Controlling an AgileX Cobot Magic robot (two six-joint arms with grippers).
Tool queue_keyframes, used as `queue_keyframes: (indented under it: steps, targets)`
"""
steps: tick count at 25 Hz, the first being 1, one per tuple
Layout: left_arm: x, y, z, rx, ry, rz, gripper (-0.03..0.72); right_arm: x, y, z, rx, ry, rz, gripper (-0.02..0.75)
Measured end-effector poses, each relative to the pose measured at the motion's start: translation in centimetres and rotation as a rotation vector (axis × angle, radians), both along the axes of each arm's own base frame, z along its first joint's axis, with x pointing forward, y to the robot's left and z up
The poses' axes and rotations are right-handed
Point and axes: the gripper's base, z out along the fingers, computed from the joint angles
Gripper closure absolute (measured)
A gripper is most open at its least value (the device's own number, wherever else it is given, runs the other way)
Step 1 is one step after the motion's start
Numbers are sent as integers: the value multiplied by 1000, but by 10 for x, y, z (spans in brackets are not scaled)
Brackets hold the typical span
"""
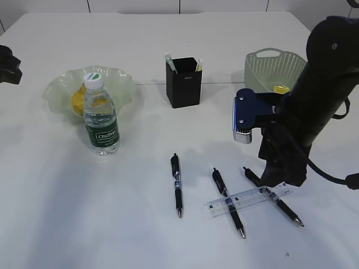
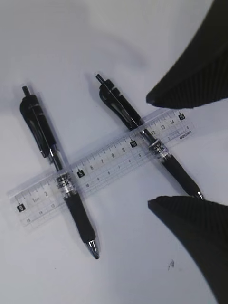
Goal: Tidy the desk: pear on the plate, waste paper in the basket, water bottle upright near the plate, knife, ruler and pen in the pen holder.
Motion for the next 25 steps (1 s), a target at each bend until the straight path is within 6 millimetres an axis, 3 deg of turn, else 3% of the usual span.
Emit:
queue_keyframes:
  steps: [7, 12, 25]
  targets:
    - [0, 0, 0, 1, 6, 1, 239, 2, -1, -1, -15, -19, 35, 302]
    - [0, 0, 0, 1, 6, 1, 239, 0, 0, -1, -48, -42, 283, 301]
    - [0, 0, 0, 1, 6, 1, 240, 8, 5, -40, -44, 43, 408, 301]
